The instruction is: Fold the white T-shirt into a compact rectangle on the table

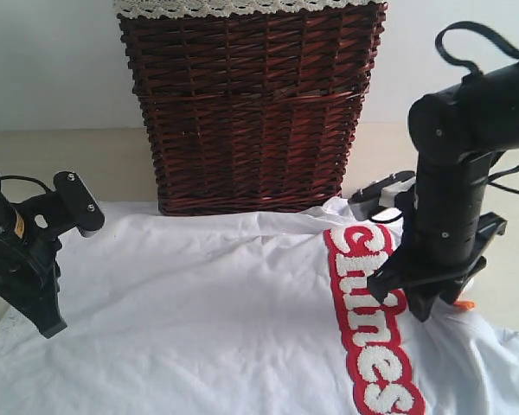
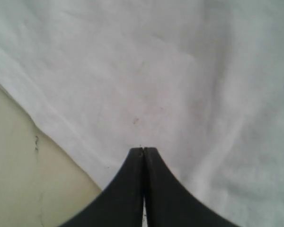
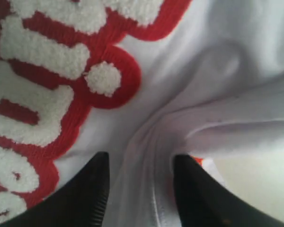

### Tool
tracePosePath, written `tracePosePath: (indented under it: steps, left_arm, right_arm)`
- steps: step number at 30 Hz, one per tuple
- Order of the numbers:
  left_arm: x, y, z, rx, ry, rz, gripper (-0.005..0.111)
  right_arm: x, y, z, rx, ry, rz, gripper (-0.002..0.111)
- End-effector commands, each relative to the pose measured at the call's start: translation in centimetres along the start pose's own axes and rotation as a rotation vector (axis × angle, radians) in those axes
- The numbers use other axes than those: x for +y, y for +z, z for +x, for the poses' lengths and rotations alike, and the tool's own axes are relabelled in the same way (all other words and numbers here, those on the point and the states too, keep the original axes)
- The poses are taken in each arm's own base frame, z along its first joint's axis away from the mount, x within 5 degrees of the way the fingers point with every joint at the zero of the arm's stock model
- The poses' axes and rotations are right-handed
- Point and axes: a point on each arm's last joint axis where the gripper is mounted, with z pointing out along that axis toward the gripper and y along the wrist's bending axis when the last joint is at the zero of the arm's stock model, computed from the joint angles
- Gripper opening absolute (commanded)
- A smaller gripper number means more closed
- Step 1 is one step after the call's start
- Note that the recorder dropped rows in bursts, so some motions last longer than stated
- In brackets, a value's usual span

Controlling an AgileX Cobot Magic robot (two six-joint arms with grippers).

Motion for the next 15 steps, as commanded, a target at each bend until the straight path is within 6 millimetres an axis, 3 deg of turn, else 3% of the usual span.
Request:
tracePosePath:
  steps: [1,4,6,12,15]
  left_arm:
    - [0.0,-0.3,0.0,-0.015,-0.018,-0.002,0.000]
    - [0.0,-0.3,0.0,-0.015,-0.018,-0.002,0.000]
    - [0.0,-0.3,-0.1,-0.019,-0.018,-0.004,0.000]
    - [0.1,-0.3,-0.1,-0.024,-0.018,-0.006,0.000]
    - [0.1,-0.3,-0.1,-0.024,-0.018,-0.006,0.000]
  right_arm:
    - [0.5,3.6,-0.4,0.135,-0.017,-0.011,0.047]
    - [0.1,5.4,-0.3,0.237,-0.026,0.037,0.047]
    - [-0.4,5.4,-0.4,0.257,-0.029,0.096,0.047]
    - [-0.8,2.6,-0.6,0.159,-0.020,0.112,0.047]
    - [-1.0,-0.1,-0.6,0.027,-0.011,0.117,0.047]
